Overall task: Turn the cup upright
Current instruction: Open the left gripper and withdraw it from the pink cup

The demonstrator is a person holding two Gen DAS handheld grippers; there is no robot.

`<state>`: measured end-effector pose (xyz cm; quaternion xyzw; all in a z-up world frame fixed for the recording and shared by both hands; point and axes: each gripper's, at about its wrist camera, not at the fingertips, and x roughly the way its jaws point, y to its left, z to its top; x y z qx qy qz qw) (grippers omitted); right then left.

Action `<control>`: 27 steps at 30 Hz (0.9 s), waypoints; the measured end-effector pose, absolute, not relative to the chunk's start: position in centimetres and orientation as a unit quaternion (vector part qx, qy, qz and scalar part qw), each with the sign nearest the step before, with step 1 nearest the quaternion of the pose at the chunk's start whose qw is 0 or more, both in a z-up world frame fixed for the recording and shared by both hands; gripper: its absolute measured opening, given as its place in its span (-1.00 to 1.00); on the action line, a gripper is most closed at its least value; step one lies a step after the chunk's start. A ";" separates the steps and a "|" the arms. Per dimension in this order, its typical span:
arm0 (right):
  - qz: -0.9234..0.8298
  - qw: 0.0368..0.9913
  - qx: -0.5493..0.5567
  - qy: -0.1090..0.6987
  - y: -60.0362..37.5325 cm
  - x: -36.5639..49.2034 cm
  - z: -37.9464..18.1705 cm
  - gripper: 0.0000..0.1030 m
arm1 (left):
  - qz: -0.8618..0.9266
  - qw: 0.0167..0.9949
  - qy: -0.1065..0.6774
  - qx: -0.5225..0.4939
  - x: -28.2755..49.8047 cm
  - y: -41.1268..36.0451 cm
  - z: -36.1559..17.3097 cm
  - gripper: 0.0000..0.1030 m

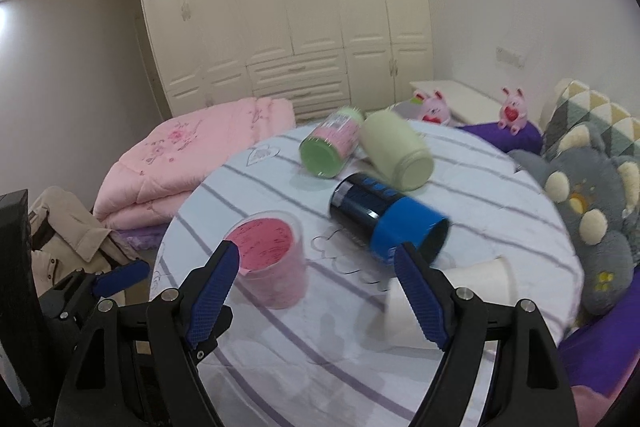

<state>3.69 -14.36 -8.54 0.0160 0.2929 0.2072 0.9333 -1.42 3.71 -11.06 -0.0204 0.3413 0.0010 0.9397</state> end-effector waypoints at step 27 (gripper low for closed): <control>0.134 0.964 0.020 0.229 -22.6 -1.4 -3.1 0.58 | 0.018 0.950 0.310 -0.002 -4.7 -1.2 -5.1 1.00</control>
